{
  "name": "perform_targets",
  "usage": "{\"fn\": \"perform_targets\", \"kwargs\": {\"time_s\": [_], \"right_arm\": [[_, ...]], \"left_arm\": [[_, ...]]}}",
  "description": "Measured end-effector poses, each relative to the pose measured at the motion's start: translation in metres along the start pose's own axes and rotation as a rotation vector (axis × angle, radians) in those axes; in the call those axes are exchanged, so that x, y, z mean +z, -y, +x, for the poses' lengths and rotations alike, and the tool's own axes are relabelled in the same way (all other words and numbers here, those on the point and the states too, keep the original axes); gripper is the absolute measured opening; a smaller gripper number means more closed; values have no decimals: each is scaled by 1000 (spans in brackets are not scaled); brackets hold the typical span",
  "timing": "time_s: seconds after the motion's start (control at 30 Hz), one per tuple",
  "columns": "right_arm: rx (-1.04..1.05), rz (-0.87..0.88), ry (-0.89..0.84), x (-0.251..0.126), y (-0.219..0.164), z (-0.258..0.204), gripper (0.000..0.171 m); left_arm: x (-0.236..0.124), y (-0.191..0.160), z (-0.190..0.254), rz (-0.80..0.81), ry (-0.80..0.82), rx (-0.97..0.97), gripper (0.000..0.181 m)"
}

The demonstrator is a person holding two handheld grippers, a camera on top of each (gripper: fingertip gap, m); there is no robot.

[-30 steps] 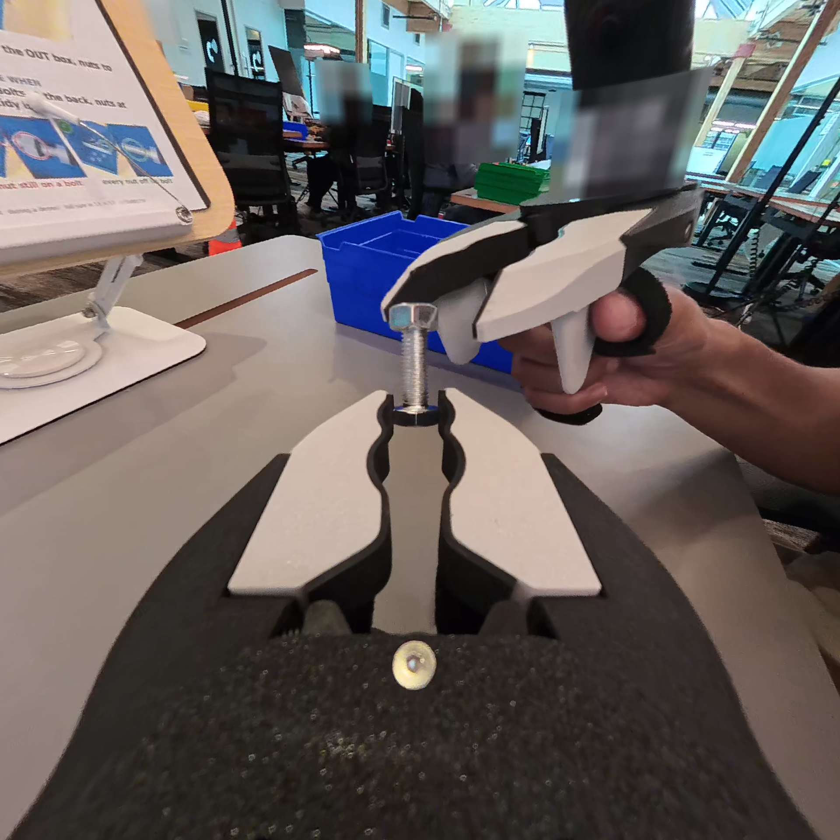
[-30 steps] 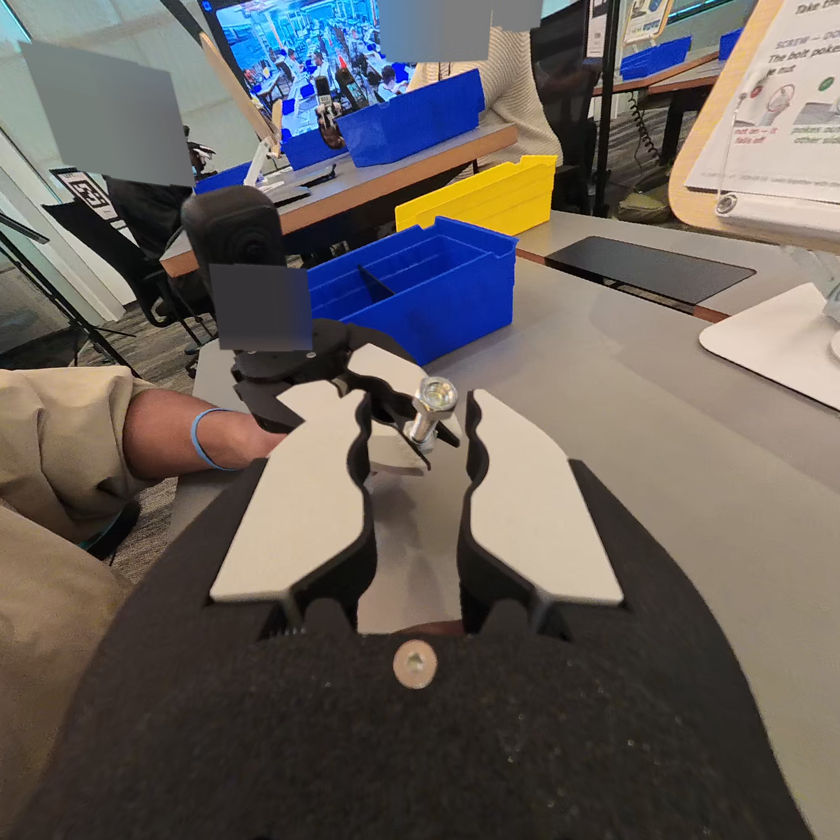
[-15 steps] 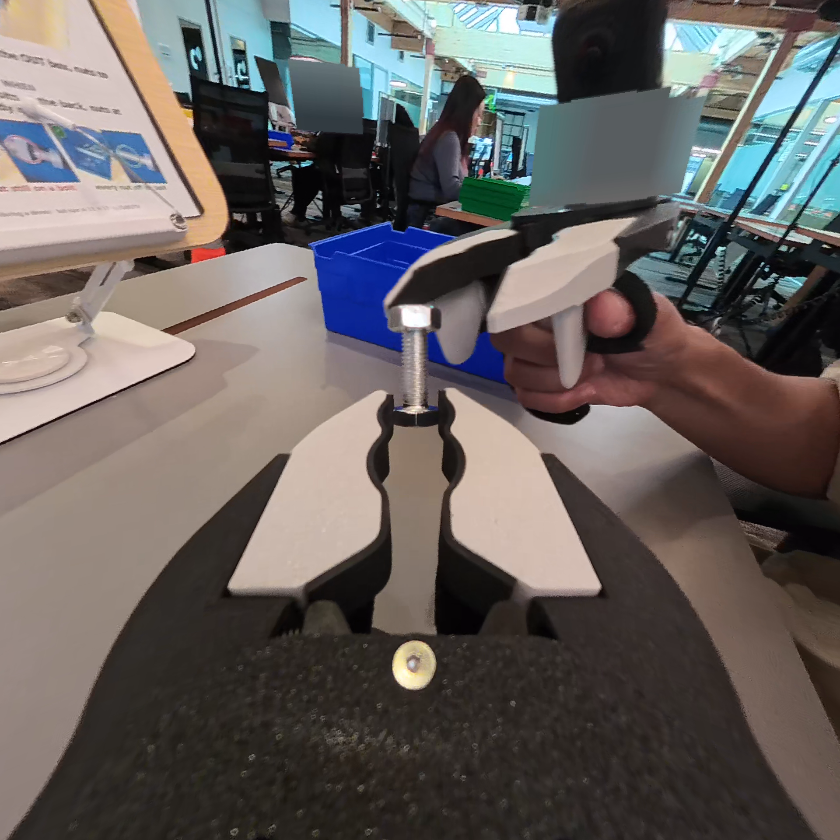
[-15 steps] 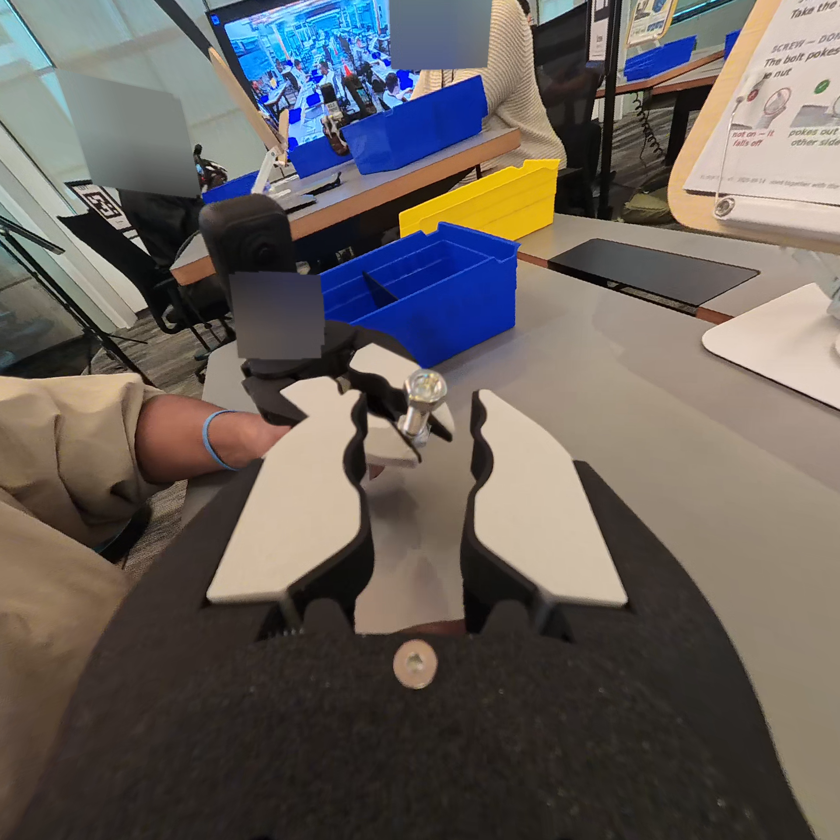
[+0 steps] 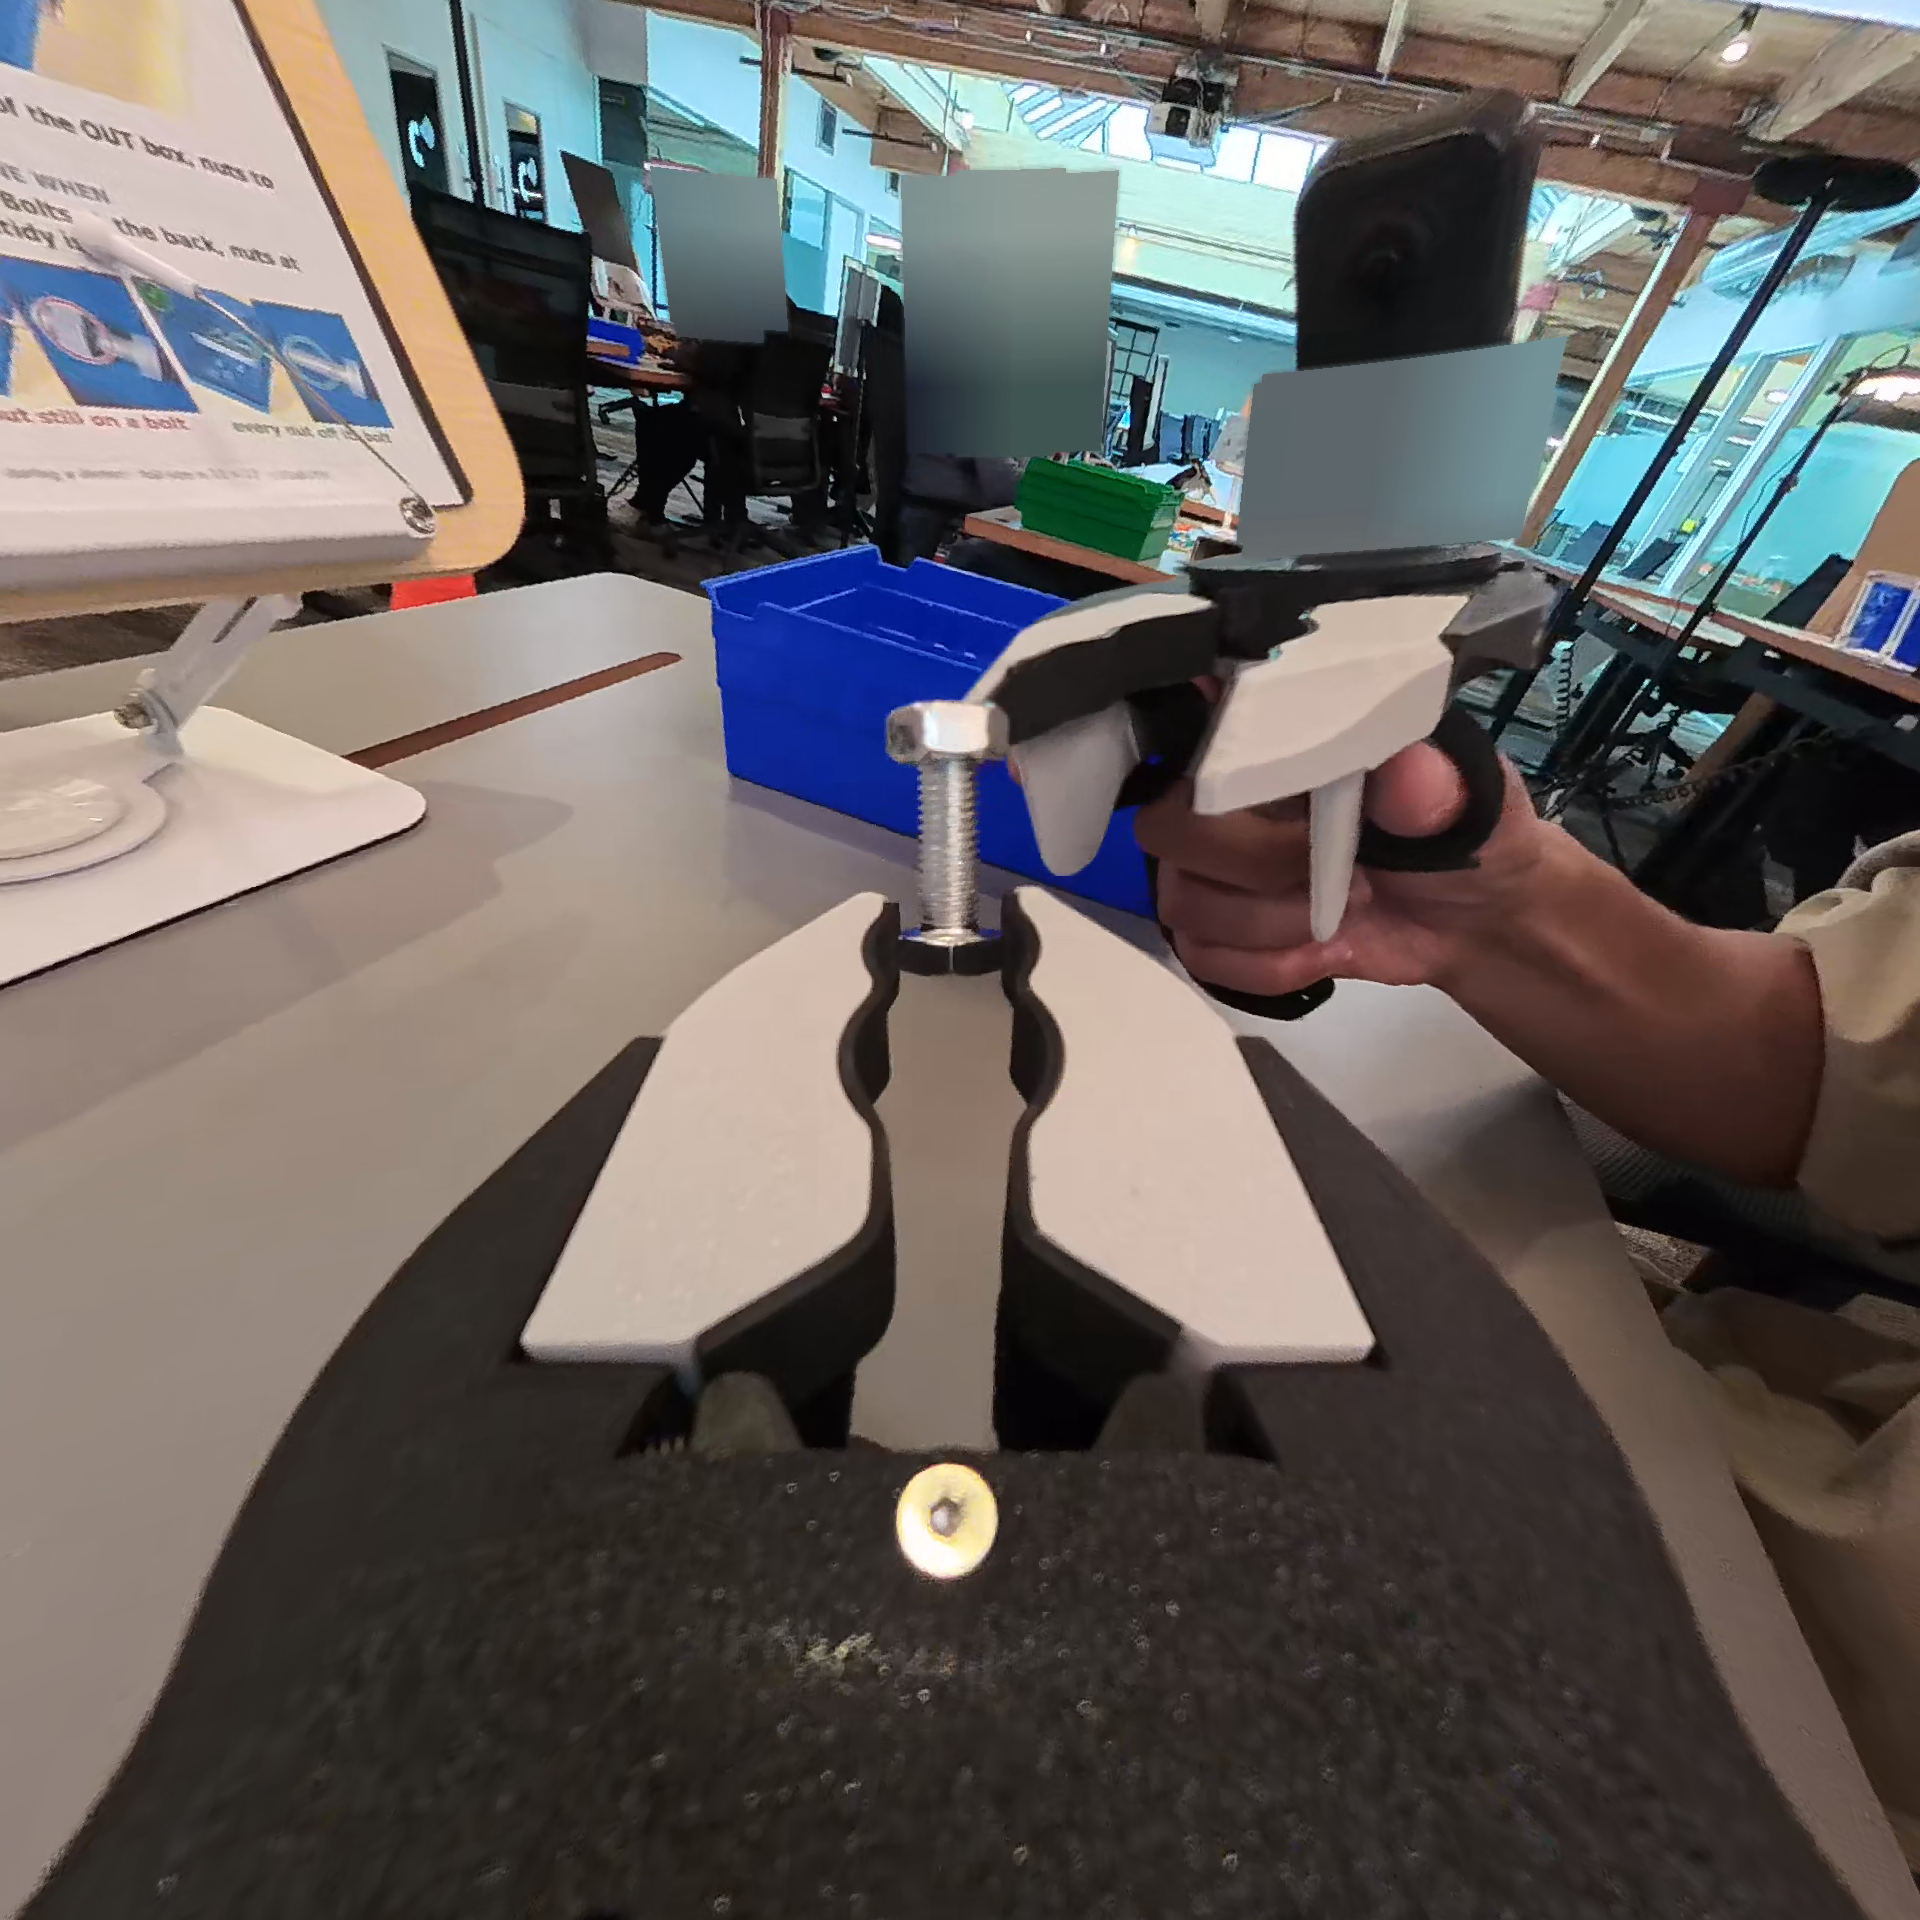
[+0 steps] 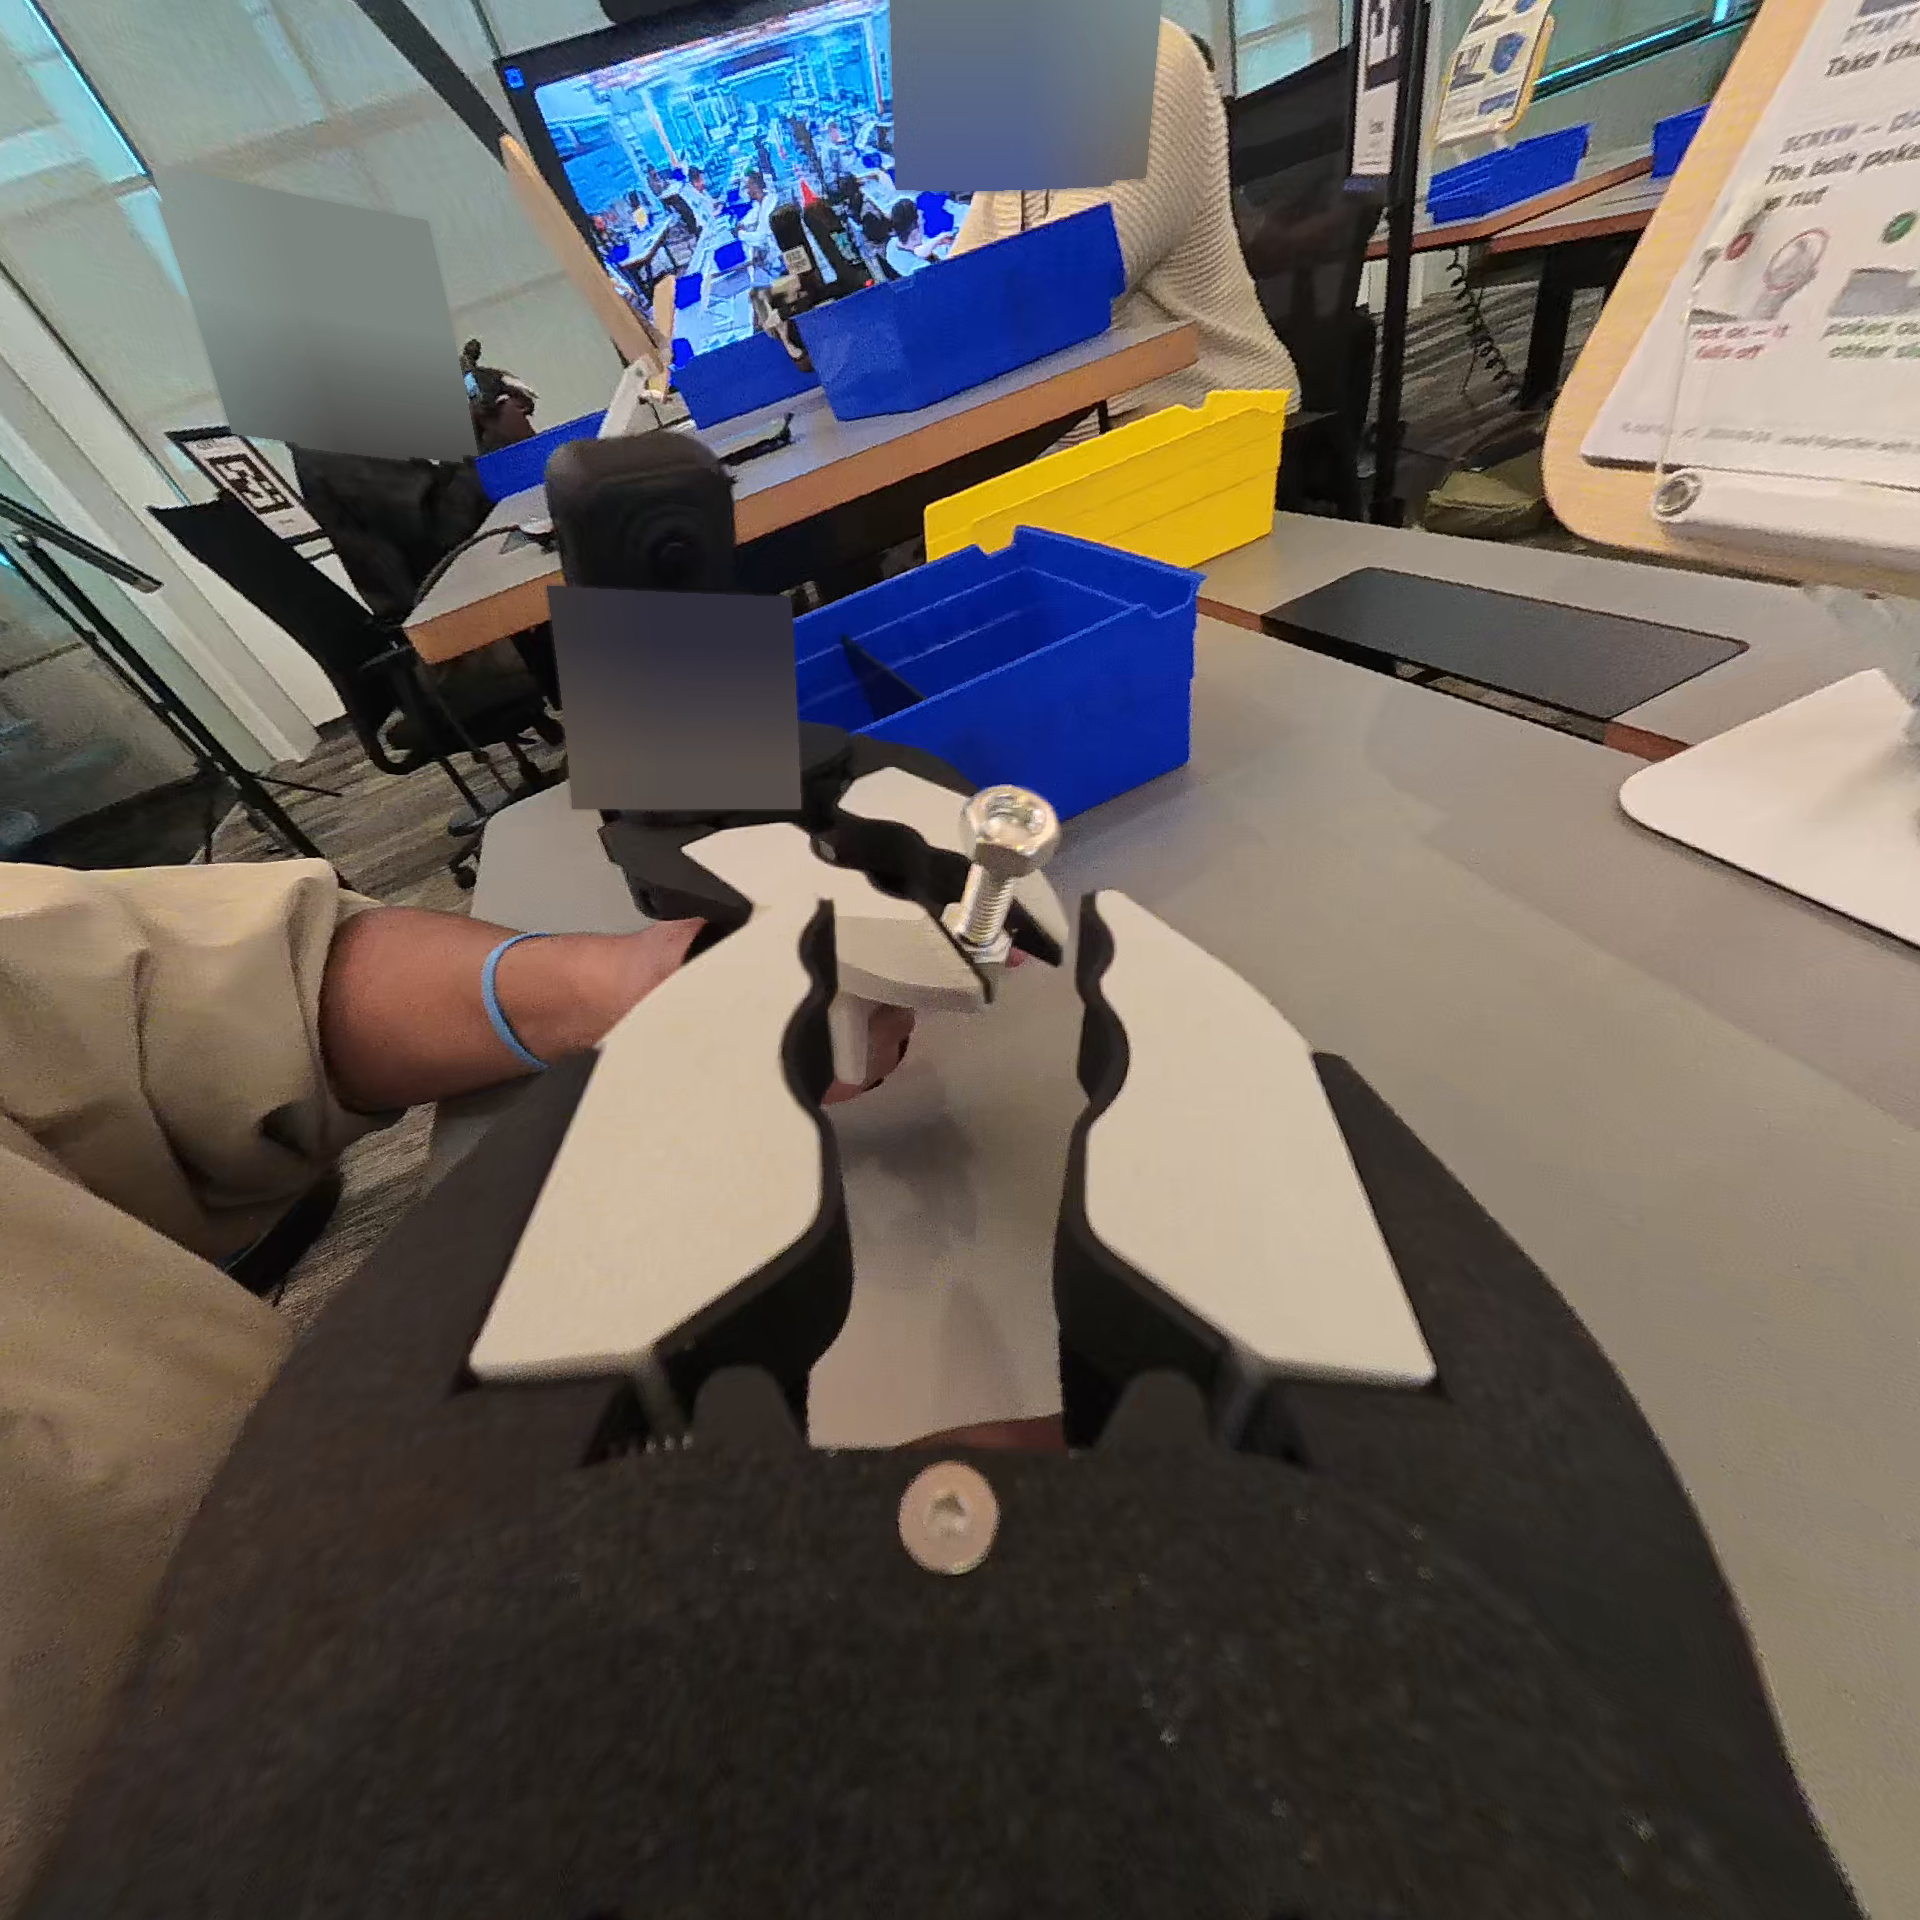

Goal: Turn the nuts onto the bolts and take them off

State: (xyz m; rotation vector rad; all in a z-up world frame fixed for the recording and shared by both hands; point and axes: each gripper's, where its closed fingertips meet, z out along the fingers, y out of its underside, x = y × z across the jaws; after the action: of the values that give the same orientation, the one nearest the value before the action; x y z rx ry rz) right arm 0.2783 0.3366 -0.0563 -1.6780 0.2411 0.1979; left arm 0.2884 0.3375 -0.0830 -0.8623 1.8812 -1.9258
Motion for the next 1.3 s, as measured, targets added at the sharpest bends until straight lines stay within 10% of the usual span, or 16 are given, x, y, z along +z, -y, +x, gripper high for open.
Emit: {"fn": "perform_targets", "kwargs": {"time_s": [0.57,0.87,1.13,1.3], "right_arm": [[15,-5,29,5,-4,-6,46],[-28,39,211,0,5,-16,22],[137,65,-47,9,-4,11,17],[77,122,-21,3,5,4,42]], "left_arm": [[-2,3,0,11,-31,-19,18],[-3,3,41,17,-361,-166,18],[6,-10,-2,-118,183,290,18],[3,-1,5,-37,42,94,18]]}}
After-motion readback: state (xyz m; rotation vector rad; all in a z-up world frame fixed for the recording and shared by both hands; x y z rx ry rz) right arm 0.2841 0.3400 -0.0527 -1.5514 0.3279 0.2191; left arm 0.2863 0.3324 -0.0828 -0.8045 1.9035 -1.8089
